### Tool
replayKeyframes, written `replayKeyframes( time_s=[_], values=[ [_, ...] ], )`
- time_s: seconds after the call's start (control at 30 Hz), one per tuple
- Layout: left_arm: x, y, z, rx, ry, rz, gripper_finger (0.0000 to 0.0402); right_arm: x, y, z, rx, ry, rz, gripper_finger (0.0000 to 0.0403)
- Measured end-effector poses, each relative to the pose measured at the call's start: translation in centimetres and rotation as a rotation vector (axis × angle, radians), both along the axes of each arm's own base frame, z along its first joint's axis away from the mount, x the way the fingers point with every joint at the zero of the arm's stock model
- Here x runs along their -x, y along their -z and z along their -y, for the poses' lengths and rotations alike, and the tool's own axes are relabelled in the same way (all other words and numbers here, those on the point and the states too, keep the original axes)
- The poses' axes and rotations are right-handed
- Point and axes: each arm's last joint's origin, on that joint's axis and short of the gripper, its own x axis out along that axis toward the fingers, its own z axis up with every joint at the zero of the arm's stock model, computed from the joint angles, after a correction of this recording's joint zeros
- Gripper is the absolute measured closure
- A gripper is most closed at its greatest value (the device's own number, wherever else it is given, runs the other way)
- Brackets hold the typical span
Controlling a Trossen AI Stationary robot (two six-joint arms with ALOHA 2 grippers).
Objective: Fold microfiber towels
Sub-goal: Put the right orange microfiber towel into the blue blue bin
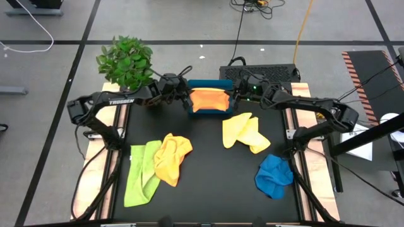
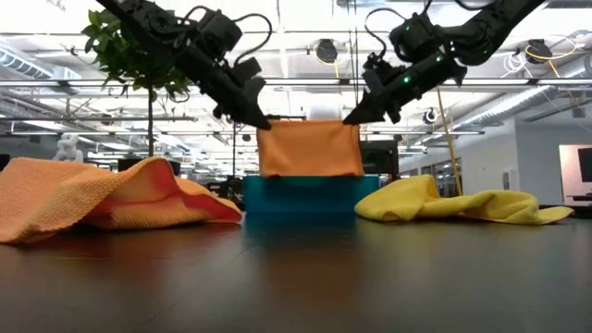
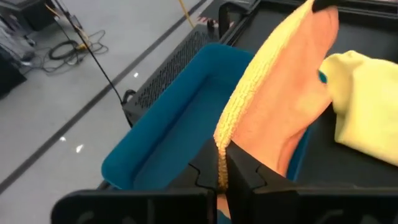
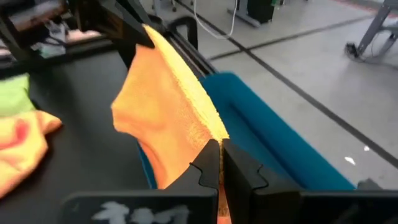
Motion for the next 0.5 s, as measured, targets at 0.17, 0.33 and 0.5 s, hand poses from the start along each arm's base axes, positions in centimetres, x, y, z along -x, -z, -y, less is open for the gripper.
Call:
replayKeyframes(
  time_s=[0.17,0.33,0.5],
  values=[
    [-0.4,2.2,-1.3,0.059,0.010,-0.029,0.0397,-0.5,2.2,1.1,-0.039,0.021,-0.055,0.0403],
    [-0.7,3.7,-2.4,0.071,-0.016,-0.045,0.0385,-0.8,4.2,2.2,-0.056,0.040,-0.094,0.0403],
    [-0.7,4.9,-3.2,0.081,-0.032,-0.063,0.0395,-0.7,4.9,3.1,-0.057,0.062,-0.093,0.0403]
  ],
)
